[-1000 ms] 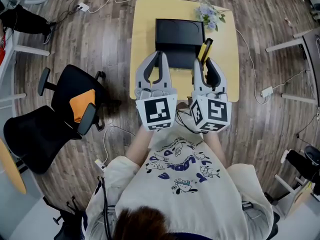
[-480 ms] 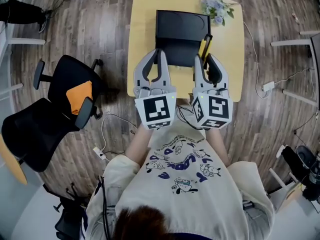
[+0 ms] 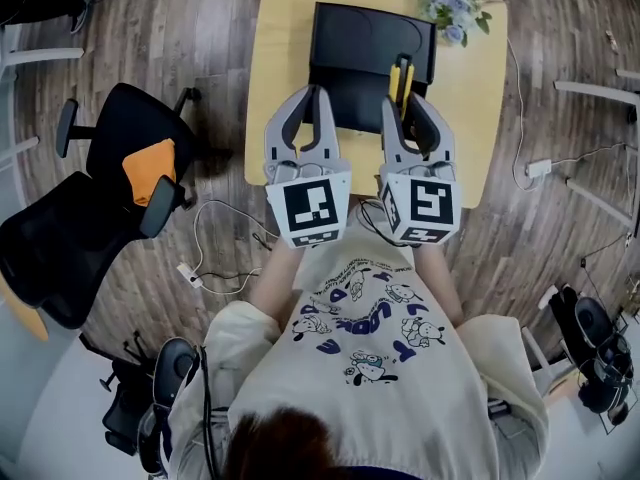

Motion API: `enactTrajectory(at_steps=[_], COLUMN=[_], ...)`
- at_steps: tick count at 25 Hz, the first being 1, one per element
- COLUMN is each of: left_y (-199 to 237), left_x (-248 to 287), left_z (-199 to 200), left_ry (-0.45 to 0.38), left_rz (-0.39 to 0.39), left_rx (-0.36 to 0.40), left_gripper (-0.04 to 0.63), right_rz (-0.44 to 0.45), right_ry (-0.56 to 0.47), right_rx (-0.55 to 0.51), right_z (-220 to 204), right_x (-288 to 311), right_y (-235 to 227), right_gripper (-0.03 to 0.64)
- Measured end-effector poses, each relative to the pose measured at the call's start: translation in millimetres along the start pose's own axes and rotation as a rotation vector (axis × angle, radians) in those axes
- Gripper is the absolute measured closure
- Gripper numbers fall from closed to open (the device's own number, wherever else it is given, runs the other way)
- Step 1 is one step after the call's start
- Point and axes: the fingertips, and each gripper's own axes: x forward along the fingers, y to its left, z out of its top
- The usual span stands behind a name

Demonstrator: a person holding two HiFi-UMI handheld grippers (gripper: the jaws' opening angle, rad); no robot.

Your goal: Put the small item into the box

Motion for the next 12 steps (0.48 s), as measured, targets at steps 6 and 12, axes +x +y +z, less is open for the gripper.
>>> enactTrajectory(at_steps=[6,12], left_y=[-0.6,4.8], left_x=[14.7,24.2], left_z=[-19.3,-39.0], left_ry=[0.053,0.099], left_rz=[0.017,0.029], left_rx=[-0.015,-0.035], left_gripper=[0.572,0.572], right_rz=[0.042,0.097], right_ry=[0.06,0.133], right_rx=[-0.026,-0.098], right_z=[-19.8,-39.5], right_x=[19.9,36.3], right_y=[-3.3,1.8], right_gripper=[0.488,0.488])
